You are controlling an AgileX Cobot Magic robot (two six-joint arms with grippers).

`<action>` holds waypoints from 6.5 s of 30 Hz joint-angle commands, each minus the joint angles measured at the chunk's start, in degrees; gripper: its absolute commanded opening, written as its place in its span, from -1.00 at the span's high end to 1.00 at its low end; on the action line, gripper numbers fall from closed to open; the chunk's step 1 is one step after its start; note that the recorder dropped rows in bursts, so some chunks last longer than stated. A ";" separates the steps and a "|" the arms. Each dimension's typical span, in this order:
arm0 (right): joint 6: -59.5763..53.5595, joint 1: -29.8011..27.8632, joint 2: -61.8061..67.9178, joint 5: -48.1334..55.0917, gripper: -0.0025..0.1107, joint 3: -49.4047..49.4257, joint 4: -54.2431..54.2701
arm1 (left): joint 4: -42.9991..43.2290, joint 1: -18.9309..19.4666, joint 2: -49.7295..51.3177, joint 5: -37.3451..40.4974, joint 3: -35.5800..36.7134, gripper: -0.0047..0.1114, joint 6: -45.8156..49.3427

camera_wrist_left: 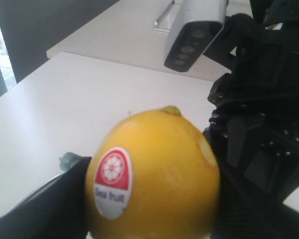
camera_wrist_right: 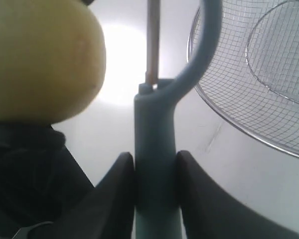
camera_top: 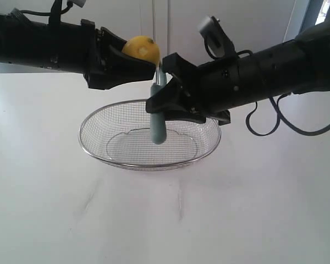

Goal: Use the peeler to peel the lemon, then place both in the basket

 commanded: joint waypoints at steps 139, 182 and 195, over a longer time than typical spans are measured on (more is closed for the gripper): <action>1.70 3.76 32.51 3.89 0.96 -37.79 -52.50 | -1.40 -0.10 -0.34 0.54 -0.32 0.92 -0.25; 3.44 3.76 36.41 0.55 0.60 -37.70 -55.19 | -1.40 -0.10 -0.34 0.54 -0.32 0.92 -0.25; 3.90 3.76 34.32 0.20 0.04 -37.70 -55.44 | -1.40 -0.10 -0.34 0.67 -0.32 0.92 -0.25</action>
